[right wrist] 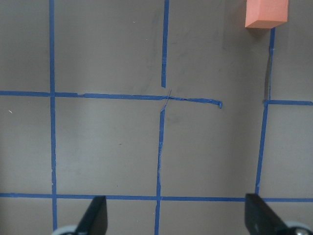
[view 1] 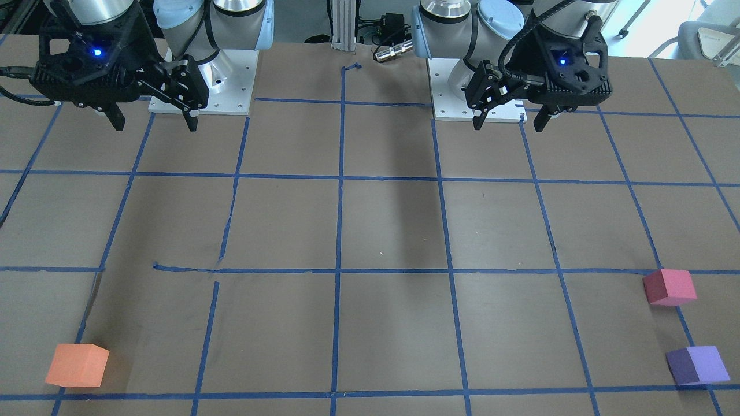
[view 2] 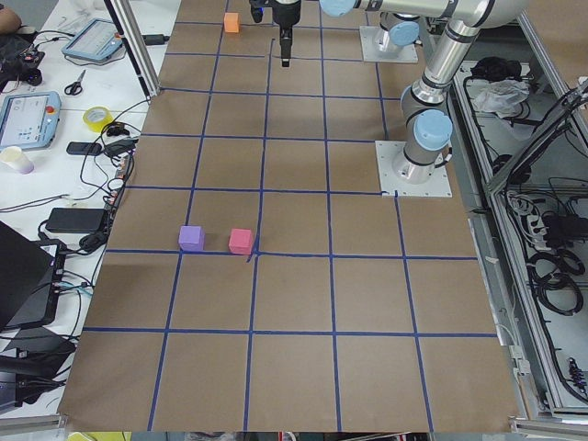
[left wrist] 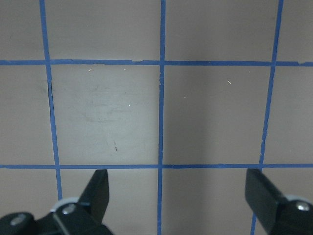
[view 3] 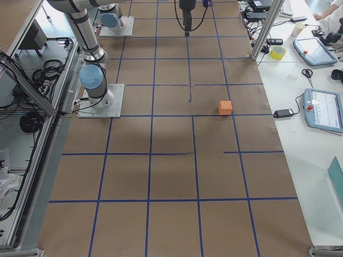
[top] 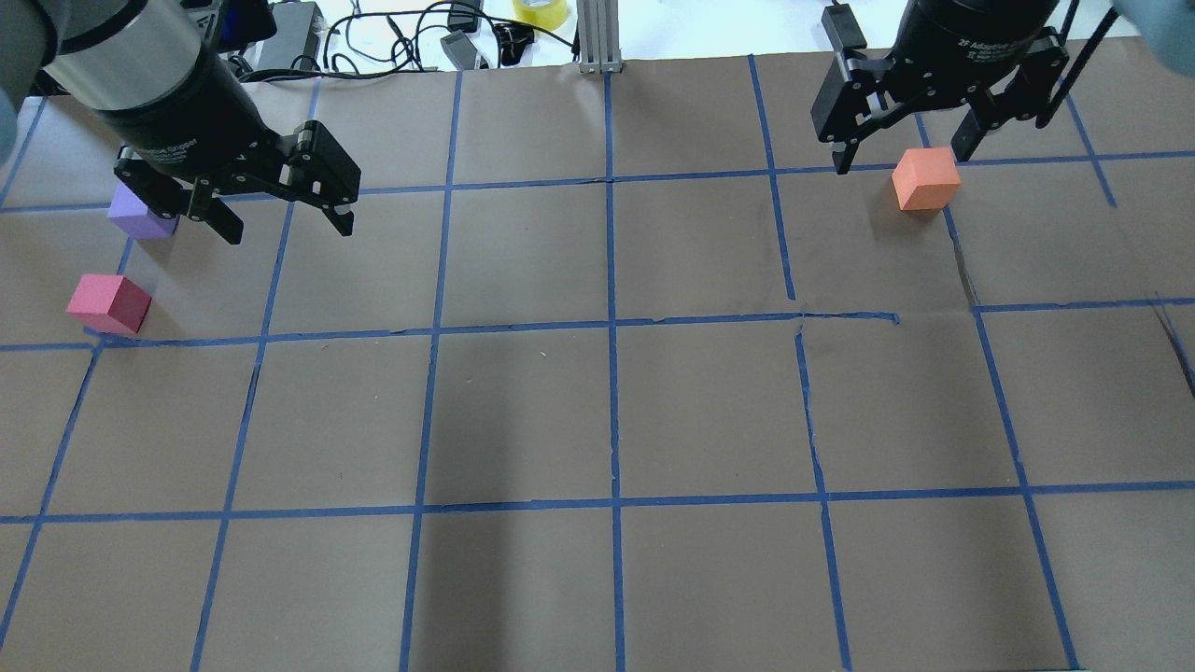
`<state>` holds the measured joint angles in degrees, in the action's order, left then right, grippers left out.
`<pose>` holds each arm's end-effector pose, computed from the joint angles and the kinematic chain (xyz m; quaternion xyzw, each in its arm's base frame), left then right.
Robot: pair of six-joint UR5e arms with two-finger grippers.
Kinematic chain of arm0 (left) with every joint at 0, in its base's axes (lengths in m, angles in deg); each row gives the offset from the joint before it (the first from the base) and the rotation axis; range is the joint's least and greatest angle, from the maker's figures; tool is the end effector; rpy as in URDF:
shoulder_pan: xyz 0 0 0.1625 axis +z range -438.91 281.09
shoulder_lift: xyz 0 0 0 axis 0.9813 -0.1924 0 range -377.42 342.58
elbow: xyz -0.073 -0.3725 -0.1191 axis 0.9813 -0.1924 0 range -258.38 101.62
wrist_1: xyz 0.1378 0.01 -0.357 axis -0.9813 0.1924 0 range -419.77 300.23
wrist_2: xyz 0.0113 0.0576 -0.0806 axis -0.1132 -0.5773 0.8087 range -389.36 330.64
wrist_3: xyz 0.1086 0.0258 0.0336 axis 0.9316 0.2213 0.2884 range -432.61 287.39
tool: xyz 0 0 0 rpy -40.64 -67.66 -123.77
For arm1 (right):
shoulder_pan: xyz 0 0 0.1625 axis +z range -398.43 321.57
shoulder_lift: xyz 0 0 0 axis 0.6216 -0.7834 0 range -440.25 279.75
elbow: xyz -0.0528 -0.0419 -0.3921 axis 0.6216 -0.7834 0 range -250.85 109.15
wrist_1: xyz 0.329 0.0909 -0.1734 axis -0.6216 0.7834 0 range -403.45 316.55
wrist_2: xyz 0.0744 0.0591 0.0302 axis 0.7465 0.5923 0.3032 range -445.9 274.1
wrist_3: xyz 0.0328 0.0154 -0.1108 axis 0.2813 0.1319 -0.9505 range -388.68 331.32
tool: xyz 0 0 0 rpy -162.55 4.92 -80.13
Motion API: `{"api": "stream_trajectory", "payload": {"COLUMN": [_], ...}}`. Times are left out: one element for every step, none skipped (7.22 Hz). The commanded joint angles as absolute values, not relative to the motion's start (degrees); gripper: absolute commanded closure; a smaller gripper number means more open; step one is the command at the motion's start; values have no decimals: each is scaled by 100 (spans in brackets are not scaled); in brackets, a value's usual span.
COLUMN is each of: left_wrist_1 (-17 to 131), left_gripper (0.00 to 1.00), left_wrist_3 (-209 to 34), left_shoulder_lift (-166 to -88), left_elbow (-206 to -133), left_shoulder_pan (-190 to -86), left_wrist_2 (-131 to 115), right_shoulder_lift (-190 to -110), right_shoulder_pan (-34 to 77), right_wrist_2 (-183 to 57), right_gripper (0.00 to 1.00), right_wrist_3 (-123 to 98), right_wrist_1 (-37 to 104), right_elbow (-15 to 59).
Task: Arrange blocks in a line
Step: 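Lower the right gripper over the orange cube and close on it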
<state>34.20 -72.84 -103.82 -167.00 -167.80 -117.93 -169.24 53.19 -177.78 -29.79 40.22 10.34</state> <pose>-0.1278 -0.4368 0.4761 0.0116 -0.9998 0.0090 0.0124 0.1425 -0.4614 0.4951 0.0236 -0.9995 0.0129 0.0163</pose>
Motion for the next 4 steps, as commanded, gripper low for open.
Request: {"api": "stream_trajectory", "payload": {"left_wrist_1": [3401,3401,3401,3409], "left_gripper": [0,0,0,0], "left_wrist_3": [-7287,-7278,-7270,-7278], "left_shoulder_lift": [-10443,-10426,-10356,-10321], "left_elbow": [-16698,-16680,-16732,-16742], "left_shoulder_pan": [-16785,-16776,-16768,-16776], "left_wrist_2": [-11769,-11769,-11777,-11786], "right_shoulder_lift": [-16850,-16849,-16858,-16945], "right_shoulder_pan": [5228,5140,5131,5130], "right_wrist_2": [-17792,-17783,-17766,-17766], "right_gripper": [0,0,0,0], "right_wrist_3": [-2973,-2930,-2973,-2912], "right_wrist_1": [4057,4040,4040,3900], "right_elbow": [1028,975,949,948]}}
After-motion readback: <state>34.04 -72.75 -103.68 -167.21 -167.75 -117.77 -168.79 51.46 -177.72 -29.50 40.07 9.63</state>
